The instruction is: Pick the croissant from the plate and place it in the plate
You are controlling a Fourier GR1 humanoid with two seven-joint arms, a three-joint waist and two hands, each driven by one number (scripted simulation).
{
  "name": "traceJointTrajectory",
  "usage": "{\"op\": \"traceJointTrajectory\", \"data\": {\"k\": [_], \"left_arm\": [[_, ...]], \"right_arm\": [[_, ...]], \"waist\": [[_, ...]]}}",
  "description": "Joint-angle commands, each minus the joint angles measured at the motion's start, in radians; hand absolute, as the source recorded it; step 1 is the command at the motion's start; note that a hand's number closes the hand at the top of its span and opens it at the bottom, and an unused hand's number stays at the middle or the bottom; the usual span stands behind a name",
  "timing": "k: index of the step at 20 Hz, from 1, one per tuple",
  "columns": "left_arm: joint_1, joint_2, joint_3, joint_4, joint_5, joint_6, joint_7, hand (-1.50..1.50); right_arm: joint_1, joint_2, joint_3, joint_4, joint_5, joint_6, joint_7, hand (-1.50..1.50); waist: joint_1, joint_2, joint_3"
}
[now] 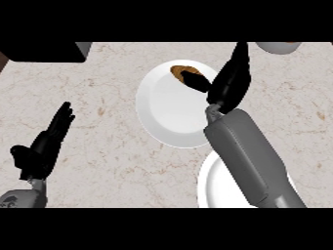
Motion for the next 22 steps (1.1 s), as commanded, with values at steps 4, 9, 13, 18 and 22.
{"op": "traceJointTrajectory", "data": {"k": [4, 9, 13, 18, 22], "left_arm": [[0.031, -0.016, 0.014, -0.005, -0.002, 0.023, -0.005, 0.0], [0.09, 0.014, 0.027, -0.042, 0.011, -0.022, -0.018, 0.0], [0.057, -0.008, 0.019, -0.027, -0.012, -0.009, -0.03, 0.0], [0.003, -0.008, 0.043, 0.009, -0.027, -0.01, -0.024, 0.0], [-0.048, 0.009, 0.076, 0.057, -0.003, -0.051, 0.002, 0.0]], "right_arm": [[0.286, -0.029, 0.013, -0.314, -0.152, -0.188, -0.135, -1.5], [0.591, -0.14, 0.134, -0.589, -0.279, -0.183, -0.283, -1.5], [0.79, -0.242, 0.218, -0.683, -0.423, -0.235, -0.445, -1.5], [0.866, -0.318, 0.231, -0.655, -0.653, -0.267, -0.694, -1.5], [0.931, -0.336, 0.193, -0.648, -0.832, -0.213, -0.892, -1.5]], "waist": [[-0.039, -0.006, 0.001], [-0.031, -0.006, 0.0], [-0.029, -0.003, 0.0], [-0.023, -0.001, 0.0], [-0.025, -0.001, 0.0]]}}
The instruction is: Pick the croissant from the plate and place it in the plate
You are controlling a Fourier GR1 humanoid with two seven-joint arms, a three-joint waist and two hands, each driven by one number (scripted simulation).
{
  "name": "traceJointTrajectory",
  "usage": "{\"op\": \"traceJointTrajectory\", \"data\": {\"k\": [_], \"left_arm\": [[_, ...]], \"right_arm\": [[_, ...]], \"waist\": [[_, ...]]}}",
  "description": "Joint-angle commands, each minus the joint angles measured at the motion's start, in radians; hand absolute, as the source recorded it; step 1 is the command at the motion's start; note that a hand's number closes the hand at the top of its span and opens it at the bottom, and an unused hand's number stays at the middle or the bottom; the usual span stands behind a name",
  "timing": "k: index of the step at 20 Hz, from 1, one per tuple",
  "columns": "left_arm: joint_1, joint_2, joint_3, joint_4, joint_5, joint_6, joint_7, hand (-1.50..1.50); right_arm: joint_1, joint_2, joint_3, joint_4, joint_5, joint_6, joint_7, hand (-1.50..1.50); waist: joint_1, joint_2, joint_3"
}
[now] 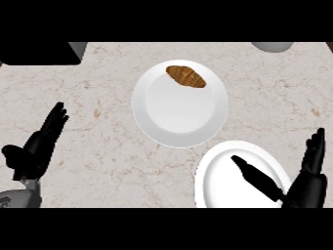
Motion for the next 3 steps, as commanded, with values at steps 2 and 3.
{"op": "traceJointTrajectory", "data": {"k": [2, 3], "left_arm": [[0.005, -0.05, -0.015, 0.013, -0.048, 0.039, -0.025, 0.0], [0.027, -0.012, 0.011, -0.006, -0.02, -0.024, -0.009, 0.0]], "right_arm": [[0.021, -0.023, -0.117, 0.063, -0.228, 0.075, -0.229, -1.5], [0.051, 0.003, -0.114, 0.047, -0.169, 0.082, -0.225, -1.5]], "waist": [[0.003, 0.001, 0.0], [0.003, 0.0, -0.001]]}}
